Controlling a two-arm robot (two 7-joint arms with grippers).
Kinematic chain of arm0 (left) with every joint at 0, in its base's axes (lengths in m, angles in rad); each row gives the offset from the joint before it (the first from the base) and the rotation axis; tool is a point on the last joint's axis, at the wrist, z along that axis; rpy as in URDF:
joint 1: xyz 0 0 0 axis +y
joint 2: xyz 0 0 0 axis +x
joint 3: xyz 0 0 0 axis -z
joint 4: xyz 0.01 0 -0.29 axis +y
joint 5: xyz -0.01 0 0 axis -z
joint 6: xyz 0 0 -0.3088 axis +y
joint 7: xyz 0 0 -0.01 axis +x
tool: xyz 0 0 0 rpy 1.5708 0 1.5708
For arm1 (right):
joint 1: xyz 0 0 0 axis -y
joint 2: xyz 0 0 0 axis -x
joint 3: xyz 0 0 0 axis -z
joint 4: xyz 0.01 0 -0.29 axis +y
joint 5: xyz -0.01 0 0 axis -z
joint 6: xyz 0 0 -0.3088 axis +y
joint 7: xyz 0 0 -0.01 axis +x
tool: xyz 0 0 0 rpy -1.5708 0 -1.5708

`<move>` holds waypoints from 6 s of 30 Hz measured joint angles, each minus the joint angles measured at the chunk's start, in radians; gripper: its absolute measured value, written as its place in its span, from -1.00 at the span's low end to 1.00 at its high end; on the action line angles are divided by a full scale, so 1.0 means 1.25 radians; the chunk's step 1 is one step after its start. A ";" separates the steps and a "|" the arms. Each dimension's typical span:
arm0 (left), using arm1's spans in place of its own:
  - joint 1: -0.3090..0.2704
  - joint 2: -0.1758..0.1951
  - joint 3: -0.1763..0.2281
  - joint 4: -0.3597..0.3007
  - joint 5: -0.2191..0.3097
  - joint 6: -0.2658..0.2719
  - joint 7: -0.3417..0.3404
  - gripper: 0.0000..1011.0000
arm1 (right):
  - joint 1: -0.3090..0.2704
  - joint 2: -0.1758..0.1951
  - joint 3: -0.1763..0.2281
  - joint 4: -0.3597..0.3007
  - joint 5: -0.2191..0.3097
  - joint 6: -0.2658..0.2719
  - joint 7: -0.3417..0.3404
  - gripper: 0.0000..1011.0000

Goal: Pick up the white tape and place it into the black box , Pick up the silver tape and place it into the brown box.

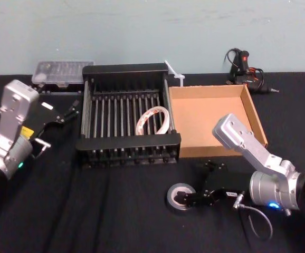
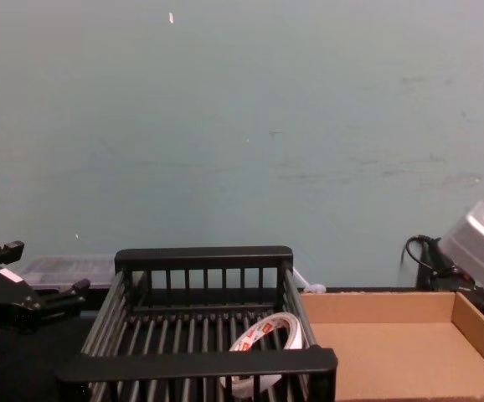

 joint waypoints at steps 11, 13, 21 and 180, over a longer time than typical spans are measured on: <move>0.000 0.000 0.000 0.000 0.000 0.000 0.000 0.98 | 0.012 -0.010 -0.011 0.019 -0.007 0.006 -0.001 0.98; 0.000 0.000 0.000 0.000 0.000 0.000 0.000 0.98 | 0.013 -0.011 -0.012 0.021 -0.008 0.007 -0.001 0.98; 0.000 0.000 0.000 0.000 0.000 0.000 0.000 0.98 | 0.017 -0.012 -0.015 0.024 -0.011 0.007 0.000 0.98; 0.000 0.000 0.000 0.000 0.000 0.000 0.000 0.98 | 0.149 -0.123 0.163 0.212 0.036 0.015 -0.149 0.72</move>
